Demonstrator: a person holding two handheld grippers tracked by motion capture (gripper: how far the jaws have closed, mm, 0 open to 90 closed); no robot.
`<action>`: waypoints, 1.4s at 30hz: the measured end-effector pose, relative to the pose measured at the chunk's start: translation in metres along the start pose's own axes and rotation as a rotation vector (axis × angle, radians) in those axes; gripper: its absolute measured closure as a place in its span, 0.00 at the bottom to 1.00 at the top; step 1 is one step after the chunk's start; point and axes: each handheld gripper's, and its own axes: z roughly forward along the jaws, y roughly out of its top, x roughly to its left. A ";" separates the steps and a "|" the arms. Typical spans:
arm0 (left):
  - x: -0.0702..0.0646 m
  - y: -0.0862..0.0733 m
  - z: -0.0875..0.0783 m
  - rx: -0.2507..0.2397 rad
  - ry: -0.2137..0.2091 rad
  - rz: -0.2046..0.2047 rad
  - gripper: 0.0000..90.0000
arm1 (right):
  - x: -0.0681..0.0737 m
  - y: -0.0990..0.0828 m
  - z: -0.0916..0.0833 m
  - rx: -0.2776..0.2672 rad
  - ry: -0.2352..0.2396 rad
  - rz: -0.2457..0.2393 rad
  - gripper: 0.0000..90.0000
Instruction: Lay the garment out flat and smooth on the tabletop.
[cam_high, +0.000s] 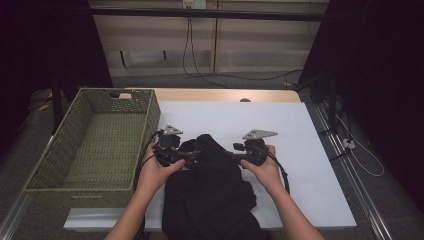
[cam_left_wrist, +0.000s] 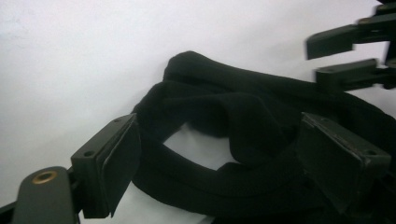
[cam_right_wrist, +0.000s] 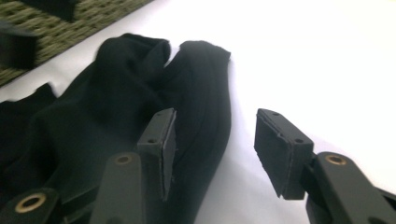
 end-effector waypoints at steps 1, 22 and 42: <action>0.000 0.000 0.000 -0.001 0.001 -0.008 0.16 | 0.000 0.003 0.006 0.016 -0.015 -0.018 0.57; 0.002 0.003 -0.004 -0.021 0.023 0.006 0.17 | -0.021 -0.009 0.021 0.018 -0.077 0.115 0.97; 0.001 0.004 0.000 -0.009 0.011 0.006 0.17 | -0.057 0.007 0.009 -0.047 -0.136 0.095 0.70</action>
